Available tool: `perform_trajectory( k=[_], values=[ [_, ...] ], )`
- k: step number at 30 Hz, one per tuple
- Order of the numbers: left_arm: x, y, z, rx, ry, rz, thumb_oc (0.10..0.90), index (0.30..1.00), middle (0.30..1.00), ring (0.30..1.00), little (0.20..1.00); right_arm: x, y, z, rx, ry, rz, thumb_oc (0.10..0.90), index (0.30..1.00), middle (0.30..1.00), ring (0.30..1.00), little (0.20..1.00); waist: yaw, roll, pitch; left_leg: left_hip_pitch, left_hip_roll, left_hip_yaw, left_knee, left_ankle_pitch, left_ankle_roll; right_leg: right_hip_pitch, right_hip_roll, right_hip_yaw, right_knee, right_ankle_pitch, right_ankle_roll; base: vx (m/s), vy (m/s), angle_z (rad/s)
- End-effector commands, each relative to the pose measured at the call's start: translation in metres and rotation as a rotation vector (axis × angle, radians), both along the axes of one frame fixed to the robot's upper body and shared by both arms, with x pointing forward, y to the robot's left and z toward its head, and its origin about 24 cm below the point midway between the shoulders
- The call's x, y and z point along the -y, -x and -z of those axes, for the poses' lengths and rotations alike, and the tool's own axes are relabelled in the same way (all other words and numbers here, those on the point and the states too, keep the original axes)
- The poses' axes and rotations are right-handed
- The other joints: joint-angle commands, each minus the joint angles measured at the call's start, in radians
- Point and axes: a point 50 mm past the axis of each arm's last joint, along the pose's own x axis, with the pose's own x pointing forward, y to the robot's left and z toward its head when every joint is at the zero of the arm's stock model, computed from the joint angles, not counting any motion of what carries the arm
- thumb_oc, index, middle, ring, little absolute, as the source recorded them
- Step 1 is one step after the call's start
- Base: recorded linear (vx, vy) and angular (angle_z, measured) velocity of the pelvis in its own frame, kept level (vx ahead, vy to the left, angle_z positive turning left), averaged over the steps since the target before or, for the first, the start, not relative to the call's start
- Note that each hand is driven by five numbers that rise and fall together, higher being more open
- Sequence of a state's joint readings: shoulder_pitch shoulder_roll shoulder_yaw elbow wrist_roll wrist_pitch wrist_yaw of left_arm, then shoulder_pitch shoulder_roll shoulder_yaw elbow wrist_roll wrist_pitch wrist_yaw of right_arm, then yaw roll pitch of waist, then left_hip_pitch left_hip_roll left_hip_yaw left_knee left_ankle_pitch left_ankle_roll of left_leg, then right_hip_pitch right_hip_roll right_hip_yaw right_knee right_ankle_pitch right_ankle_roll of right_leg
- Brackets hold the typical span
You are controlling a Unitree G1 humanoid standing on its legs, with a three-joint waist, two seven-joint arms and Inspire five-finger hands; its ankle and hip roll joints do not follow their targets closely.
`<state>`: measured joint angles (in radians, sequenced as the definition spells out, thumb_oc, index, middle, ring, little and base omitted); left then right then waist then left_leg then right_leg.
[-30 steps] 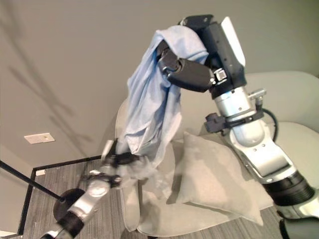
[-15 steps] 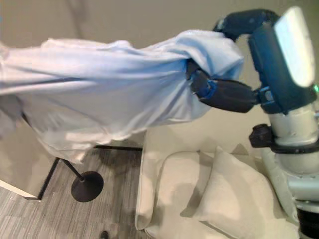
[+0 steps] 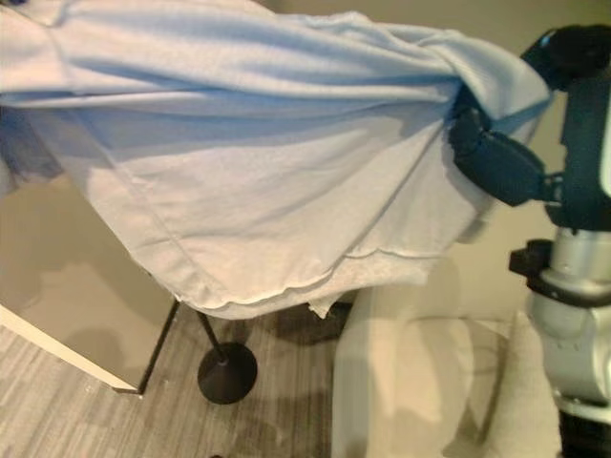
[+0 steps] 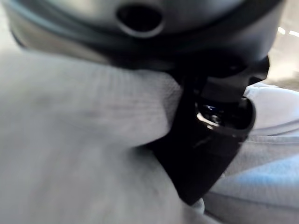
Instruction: Hang the clothes on the sofa on the clothes rack.
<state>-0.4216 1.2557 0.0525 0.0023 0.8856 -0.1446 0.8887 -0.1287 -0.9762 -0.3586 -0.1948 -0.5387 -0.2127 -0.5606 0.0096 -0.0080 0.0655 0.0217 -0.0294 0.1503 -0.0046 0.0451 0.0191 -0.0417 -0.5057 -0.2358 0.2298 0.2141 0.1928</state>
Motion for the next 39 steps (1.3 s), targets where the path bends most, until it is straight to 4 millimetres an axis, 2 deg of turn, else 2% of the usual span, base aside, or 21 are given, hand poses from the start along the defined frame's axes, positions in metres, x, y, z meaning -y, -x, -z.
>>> perform_trajectory(
  k=[1, 2, 3, 4, 5, 9, 10, 12, 13, 14, 27, 28, 29, 30, 32, 33, 34, 35, 39],
  values=[
    [-0.058, 0.029, -0.051, 0.266, 0.174, -0.295, 0.4, 0.3, 0.3, 0.3, 0.3, 0.035, 0.016, -0.054, 0.226, -0.047, 0.145, 0.4, 0.3, 0.3, 0.3, 0.3, -0.048, 0.016, -0.065, 0.107, 0.027, -0.071, -0.083, -0.103, -0.043, -0.001, 0.355, 0.058, -0.009, -0.242, -0.06, 0.22, 0.496, -0.01],
    [-0.058, 0.029, -0.051, 0.266, 0.176, -0.296, 0.4, 0.3, 0.3, 0.3, 0.3, 0.035, 0.016, -0.055, 0.226, -0.047, 0.143, 0.4, 0.3, 0.3, 0.3, 0.3, -0.048, 0.017, -0.066, 0.104, 0.029, -0.069, -0.083, -0.098, -0.044, -0.002, 0.357, 0.056, -0.012, -0.238, -0.065, 0.05, 0.065, -0.11],
    [-0.066, 0.029, -0.048, 0.247, 0.19, -0.34, 0.4, 0.3, 0.3, 0.3, 0.3, 0.038, 0.015, -0.055, 0.216, -0.058, 0.153, 0.4, 0.3, 0.3, 0.3, 0.3, -0.039, 0.011, -0.067, 0.105, 0.022, -0.07, -0.083, -0.106, -0.043, 0.005, 0.386, 0.047, -0.028, -0.259, -0.072, 0.0, 0.0, 0.0],
    [-0.076, 0.029, -0.043, 0.216, 0.205, -0.406, 0.4, 0.3, 0.3, 0.3, 0.3, 0.044, 0.015, -0.053, 0.202, -0.057, 0.189, 0.4, 0.3, 0.3, 0.3, 0.3, -0.028, 0.002, -0.072, 0.107, 0.013, -0.065, -0.083, -0.105, -0.041, 0.023, 0.394, 0.036, -0.054, -0.264, -0.081, 0.05, 0.06, -0.18],
    [-0.082, 0.024, -0.022, 0.111, 0.239, -0.408, 0.4, 0.3, 0.3, 0.3, 0.3, 0.047, 0.01, -0.046, 0.133, -0.069, 0.184, 0.4, 0.3, 0.3, 0.3, 0.3, -0.028, -0.013, -0.07, 0.105, 0.006, -0.076, -0.083, -0.099, -0.041, 0.038, 0.415, 0.092, -0.114, -0.24, -0.07, 0.02, 0.035, -0.11],
    [-0.099, 0.025, -0.005, 0.054, 0.26, -0.506, 0.4, 0.3, 0.3, 0.3, 0.3, 0.041, 0.0, -0.042, 0.058, -0.066, 0.13, 0.4, 0.3, 0.3, 0.3, 0.3, -0.008, -0.01, -0.085, 0.1, 0.007, -0.061, -0.083, -0.1, -0.037, 0.067, 0.407, 0.087, -0.177, -0.213, -0.067, 0.04, -0.003, 0.0],
    [-0.111, 0.025, 0.012, -0.009, 0.313, -0.556, 0.4, 0.3, 0.3, 0.3, 0.3, 0.041, -0.005, -0.035, 0.004, -0.074, 0.124, 0.4, 0.3, 0.3, 0.3, 0.3, 0.0, -0.015, -0.087, 0.1, 0.01, -0.069, -0.083, -0.101, -0.038, 0.075, 0.411, 0.099, -0.198, -0.212, -0.065, 0.08, -0.037, -0.03],
    [-0.121, 0.024, 0.032, -0.081, 0.372, -0.595, 0.4, 0.3, 0.3, 0.3, 0.3, 0.036, -0.012, -0.027, -0.058, -0.068, 0.101, 0.4, 0.3, 0.3, 0.3, 0.3, 0.001, -0.018, -0.095, 0.099, 0.013, -0.068, -0.083, -0.104, -0.039, 0.09, 0.409, 0.1, -0.228, -0.2, -0.062, 0.07, -0.033, -0.02],
    [-0.122, 0.024, 0.033, -0.084, 0.373, -0.597, 0.4, 0.3, 0.3, 0.3, 0.3, 0.035, -0.013, -0.028, -0.061, -0.065, 0.099, 0.4, 0.3, 0.3, 0.3, 0.3, 0.0, -0.017, -0.098, 0.099, 0.012, -0.067, -0.083, -0.104, -0.039, 0.092, 0.409, 0.101, -0.233, -0.198, -0.062, 0.04, -0.024, -0.02],
    [-0.122, 0.02, 0.047, -0.142, 0.401, -0.596, 0.4, 0.3, 0.3, 0.3, 0.3, 0.032, -0.018, -0.022, -0.097, -0.073, 0.074, 0.4, 0.3, 0.3, 0.3, 0.3, 0.0, -0.02, -0.097, 0.098, 0.015, -0.066, -0.083, -0.105, -0.04, 0.098, 0.408, 0.101, -0.243, -0.194, -0.061, 0.0, 0.0, 0.0],
    [-0.124, 0.021, 0.049, -0.146, 0.405, -0.601, 0.4, 0.3, 0.3, 0.3, 0.3, 0.03, -0.02, -0.023, -0.103, -0.069, 0.069, 0.4, 0.3, 0.3, 0.3, 0.3, -0.004, -0.016, -0.099, 0.1, 0.015, -0.066, -0.083, -0.105, -0.04, 0.103, 0.408, 0.101, -0.252, -0.19, -0.061, 0.01, -0.008, 0.0],
    [-0.097, -0.002, 0.163, -0.596, 0.596, -0.506, 0.4, 0.3, 0.3, 0.3, 0.3, 0.01, -0.045, 0.036, -0.417, -0.2, -0.094, 0.4, 0.3, 0.3, 0.3, 0.3, -0.002, -0.037, -0.084, 0.11, 0.032, -0.063, -0.083, -0.124, -0.048, 0.131, 0.406, 0.11, -0.296, -0.192, -0.062, 0.23, -0.158, -0.02],
    [-0.064, -0.008, 0.205, -0.723, 0.734, -0.345, 0.4, 0.3, 0.3, 0.3, 0.3, -0.002, -0.048, 0.067, -0.492, -0.301, -0.175, 0.637, 0.655, 0.655, 0.655, 0.655, -0.016, -0.043, -0.074, 0.107, 0.037, -0.058, -0.083, -0.126, -0.048, 0.131, 0.408, 0.119, -0.308, -0.186, -0.065, 0.27, -0.229, -0.09],
    [-0.027, -0.01, 0.243, -0.815, 0.957, -0.161, 0.8, 0.9, 0.9, 0.9, 0.9, -0.011, -0.044, 0.101, -0.543, -0.426, -0.218, 0.8, 0.9, 0.9, 0.9, 0.9, -0.027, -0.045, -0.071, 0.103, 0.041, -0.054, -0.083, -0.12, -0.047, 0.126, 0.408, 0.129, -0.311, -0.18, -0.069, 0.11, -0.145, -0.05],
    [-0.002, -0.012, 0.264, -0.852, 1.19, -0.011, 0.8, 0.9, 0.9, 0.9, 0.9, -0.016, -0.041, 0.119, -0.554, -0.501, -0.23, 0.8, 0.9, 0.9, 0.9, 0.9, -0.032, -0.046, -0.073, 0.1, 0.042, -0.05, -0.083, -0.118, -0.046, 0.12, 0.408, 0.132, -0.312, -0.177, -0.071, 0.04, -0.076, 0.01],
    [0.024, -0.011, 0.28, -0.9, 1.452, 0.181, 0.8, 0.9, 0.9, 0.9, 0.9, -0.021, -0.039, 0.136, -0.569, -0.583, -0.238, 0.8, 0.9, 0.9, 0.9, 0.9, -0.039, -0.044, -0.067, 0.102, 0.043, -0.048, -0.083, -0.118, -0.044, 0.119, 0.41, 0.138, -0.312, -0.176, -0.075, 0.01, -0.03, -0.05],
    [0.023, -0.011, 0.28, -0.904, 1.457, 0.184, 0.8, 0.9, 0.9, 0.9, 0.9, -0.021, -0.039, 0.136, -0.57, -0.583, -0.237, 0.8, 0.9, 0.9, 0.9, 0.9, -0.039, -0.044, -0.069, 0.1, 0.043, -0.048, -0.083, -0.118, -0.043, 0.117, 0.41, 0.138, -0.312, -0.175, -0.075, 0.0, -0.032, -0.12],
    [0.033, -0.01, 0.286, -0.908, 1.601, 0.287, 0.8, 0.9, 0.9, 0.9, 0.9, -0.023, -0.038, 0.145, -0.589, -0.612, -0.234, 0.8, 0.9, 0.9, 0.9, 0.9, -0.041, -0.043, -0.069, 0.1, 0.043, -0.048, -0.083, -0.116, -0.042, 0.115, 0.411, 0.139, -0.312, -0.174, -0.076, 0.0, -0.014, -0.12],
    [0.033, -0.01, 0.286, -0.908, 1.601, 0.287, 0.8, 0.9, 0.9, 0.9, 0.9, -0.023, -0.038, 0.145, -0.59, -0.612, -0.234, 0.8, 0.9, 0.9, 0.9, 0.9, -0.041, -0.043, -0.069, 0.099, 0.043, -0.048, -0.083, -0.117, -0.043, 0.115, 0.412, 0.139, -0.312, -0.174, -0.076, 0.0, -0.004, -0.18]
  ],
)
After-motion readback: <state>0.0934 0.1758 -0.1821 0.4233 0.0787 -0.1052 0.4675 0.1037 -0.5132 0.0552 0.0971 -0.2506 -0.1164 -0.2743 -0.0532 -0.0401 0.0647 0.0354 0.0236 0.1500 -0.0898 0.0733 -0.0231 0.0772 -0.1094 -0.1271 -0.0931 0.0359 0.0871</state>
